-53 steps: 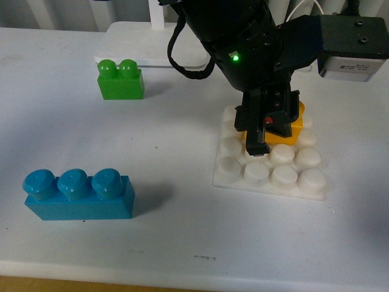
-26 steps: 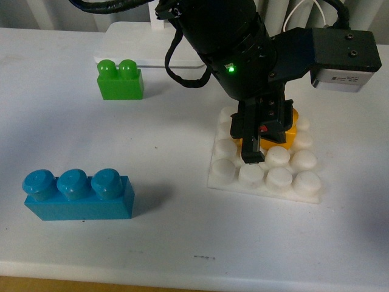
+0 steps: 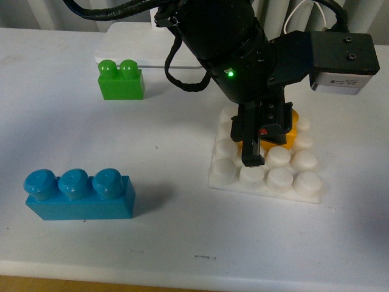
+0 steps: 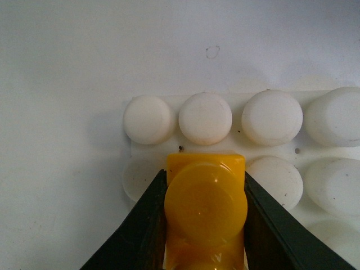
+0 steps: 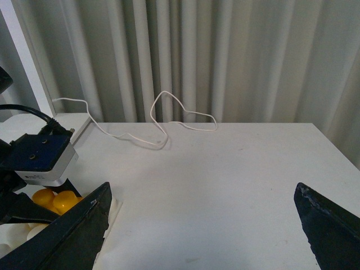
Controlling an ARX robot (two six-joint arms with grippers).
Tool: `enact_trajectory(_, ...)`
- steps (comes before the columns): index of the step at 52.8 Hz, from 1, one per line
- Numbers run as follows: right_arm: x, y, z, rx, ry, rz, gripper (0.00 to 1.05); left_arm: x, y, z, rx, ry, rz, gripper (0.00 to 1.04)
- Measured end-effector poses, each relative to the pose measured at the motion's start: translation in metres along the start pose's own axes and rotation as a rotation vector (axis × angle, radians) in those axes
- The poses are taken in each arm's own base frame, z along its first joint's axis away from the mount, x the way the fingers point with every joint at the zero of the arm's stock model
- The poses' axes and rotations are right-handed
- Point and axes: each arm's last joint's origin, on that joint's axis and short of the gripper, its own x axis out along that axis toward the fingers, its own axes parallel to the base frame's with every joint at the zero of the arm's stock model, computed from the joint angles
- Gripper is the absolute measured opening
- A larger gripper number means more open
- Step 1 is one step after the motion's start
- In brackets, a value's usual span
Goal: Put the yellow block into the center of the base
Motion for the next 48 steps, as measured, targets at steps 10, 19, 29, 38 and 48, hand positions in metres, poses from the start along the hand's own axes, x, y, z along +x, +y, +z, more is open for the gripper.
enact_trajectory(10, 0.000, 0.000, 0.000, 0.000, 0.000, 0.000, 0.95, 0.000, 0.000, 0.000, -0.003, -0.004, 0.002, 0.32)
enact_trajectory(19, 0.000, 0.000, 0.000, 0.000, 0.000, 0.000, 0.95, 0.000, 0.000, 0.000, -0.005, -0.005, 0.003, 0.32)
enact_trajectory(29, 0.000, 0.000, 0.000, 0.000, 0.000, 0.000, 0.95, -0.001, 0.001, 0.001, -0.007, -0.001, 0.008, 0.33)
enact_trajectory(38, 0.000, 0.000, 0.000, 0.000, 0.000, 0.000, 0.95, -0.002, 0.002, -0.003, -0.027, 0.029, 0.024, 0.56)
enact_trajectory(48, 0.000, 0.000, 0.000, 0.000, 0.000, 0.000, 0.95, -0.012, 0.005, -0.004, -0.044, 0.037, 0.035, 0.92)
